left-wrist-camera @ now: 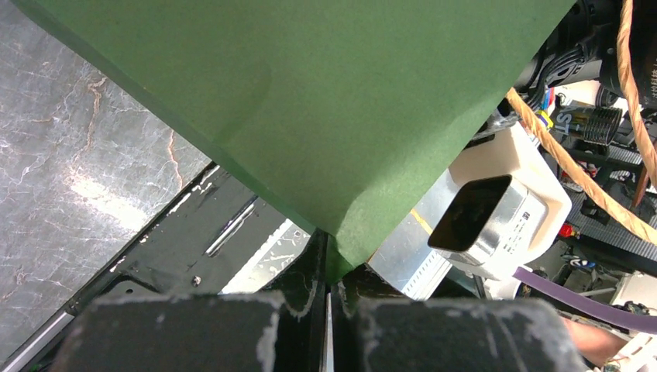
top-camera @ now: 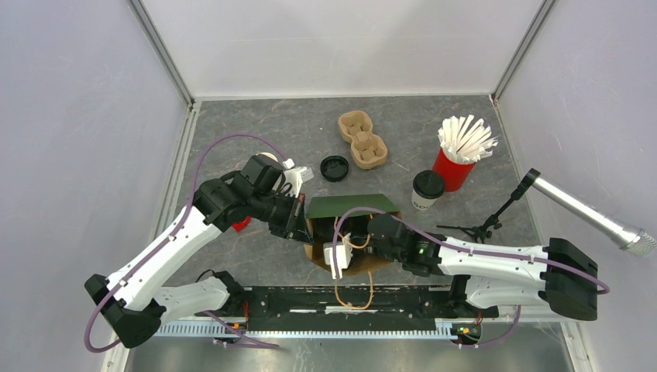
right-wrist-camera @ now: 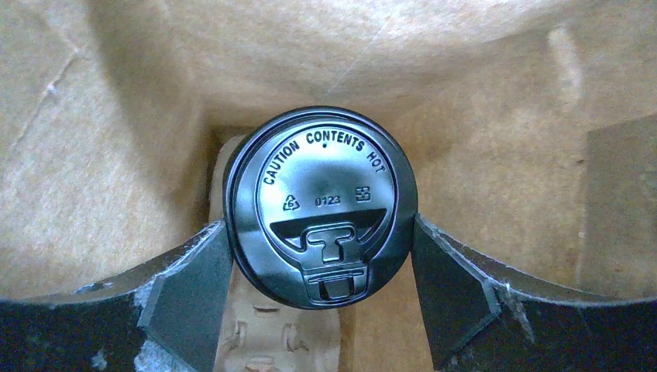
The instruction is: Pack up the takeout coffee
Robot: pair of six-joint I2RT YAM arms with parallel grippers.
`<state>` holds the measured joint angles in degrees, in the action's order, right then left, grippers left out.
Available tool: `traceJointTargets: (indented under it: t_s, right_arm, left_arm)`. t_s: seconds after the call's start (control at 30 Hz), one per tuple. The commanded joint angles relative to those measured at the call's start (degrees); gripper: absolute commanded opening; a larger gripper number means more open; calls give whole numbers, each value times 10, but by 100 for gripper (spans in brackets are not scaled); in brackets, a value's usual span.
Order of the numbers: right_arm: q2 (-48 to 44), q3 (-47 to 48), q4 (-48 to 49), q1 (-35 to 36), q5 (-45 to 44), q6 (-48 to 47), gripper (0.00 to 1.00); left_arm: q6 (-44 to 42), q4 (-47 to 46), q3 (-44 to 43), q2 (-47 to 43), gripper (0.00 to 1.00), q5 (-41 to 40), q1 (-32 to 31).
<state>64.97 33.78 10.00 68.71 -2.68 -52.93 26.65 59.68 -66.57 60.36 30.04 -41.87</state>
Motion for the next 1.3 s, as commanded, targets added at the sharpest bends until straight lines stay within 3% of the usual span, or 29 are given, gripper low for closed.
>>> traceJointTargets:
  t_s: [0.0, 0.57, 1.27]
  right_arm:
    - [-13, 16, -49, -4, 17, -7, 64]
    - [-27, 29, -34, -25, -6, -31, 64]
    - [5, 47, -78, -35, 39, -90, 62]
  left_arm:
    - [-25, 0, -14, 2, 2, 14, -1]
    - [-41, 16, -19, 2, 2, 19, -1]
    - [-46, 11, -23, 7, 2, 29, -1]
